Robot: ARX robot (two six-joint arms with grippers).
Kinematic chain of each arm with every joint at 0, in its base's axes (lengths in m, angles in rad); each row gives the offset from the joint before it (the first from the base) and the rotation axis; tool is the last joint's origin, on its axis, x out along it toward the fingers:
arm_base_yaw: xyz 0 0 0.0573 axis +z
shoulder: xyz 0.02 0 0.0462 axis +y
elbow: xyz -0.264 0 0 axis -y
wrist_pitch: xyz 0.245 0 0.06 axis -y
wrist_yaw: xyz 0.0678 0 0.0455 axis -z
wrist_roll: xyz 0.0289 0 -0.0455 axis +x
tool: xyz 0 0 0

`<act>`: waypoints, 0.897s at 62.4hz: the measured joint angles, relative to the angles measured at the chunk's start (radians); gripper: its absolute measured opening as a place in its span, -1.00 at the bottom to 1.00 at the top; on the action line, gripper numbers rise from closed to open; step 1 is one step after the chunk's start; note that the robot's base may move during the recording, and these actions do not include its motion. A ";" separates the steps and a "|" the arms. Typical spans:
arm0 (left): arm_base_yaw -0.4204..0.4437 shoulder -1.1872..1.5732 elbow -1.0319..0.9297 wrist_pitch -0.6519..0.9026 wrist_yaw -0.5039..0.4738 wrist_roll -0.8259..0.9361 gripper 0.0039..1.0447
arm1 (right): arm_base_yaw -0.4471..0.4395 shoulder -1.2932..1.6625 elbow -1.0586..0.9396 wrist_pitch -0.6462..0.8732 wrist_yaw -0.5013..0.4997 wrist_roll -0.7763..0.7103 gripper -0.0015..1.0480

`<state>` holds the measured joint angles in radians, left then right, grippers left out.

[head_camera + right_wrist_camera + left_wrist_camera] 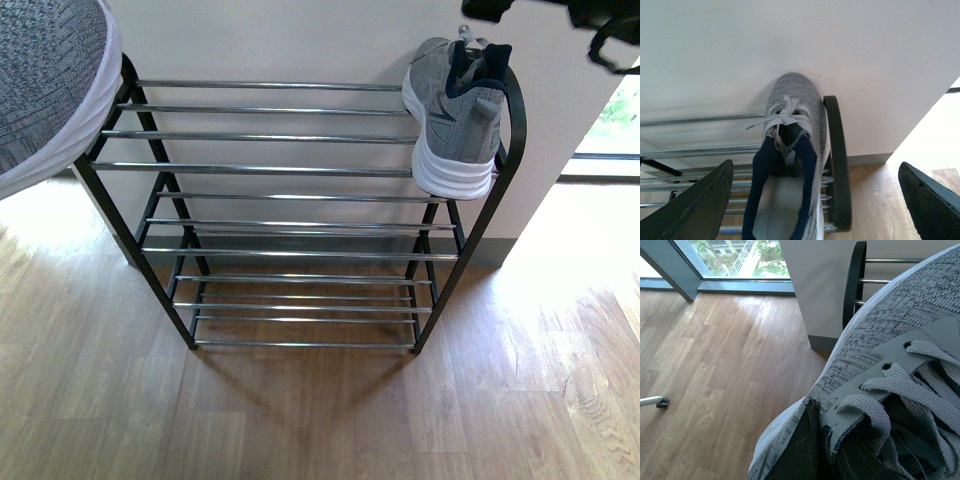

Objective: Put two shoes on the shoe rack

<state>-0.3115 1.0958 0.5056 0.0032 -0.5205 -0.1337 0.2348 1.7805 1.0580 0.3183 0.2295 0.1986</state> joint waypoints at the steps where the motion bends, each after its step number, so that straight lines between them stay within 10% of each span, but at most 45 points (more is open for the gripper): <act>1: 0.000 0.000 0.000 0.000 0.000 0.000 -0.98 | -0.008 -0.026 -0.016 0.000 -0.017 -0.014 0.82; 12: 0.000 0.000 0.000 0.000 0.000 0.000 -0.98 | -0.070 -0.219 -0.139 0.011 -0.073 -0.113 0.82; 25: 0.000 0.000 0.000 0.000 0.001 0.000 -0.98 | -0.099 -0.312 -0.413 0.498 -0.104 -0.175 0.21; 46: -0.001 0.000 0.000 0.000 0.001 0.000 -0.98 | -0.156 -0.546 -0.740 0.584 -0.157 -0.197 -0.98; 56: 0.000 0.000 0.000 0.000 0.000 0.000 -0.98 | -0.189 -0.635 -0.821 0.582 -0.201 -0.196 -0.97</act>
<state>-0.3119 1.0958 0.5056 0.0032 -0.5201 -0.1337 0.0456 1.1454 0.2367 0.9001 0.0288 0.0029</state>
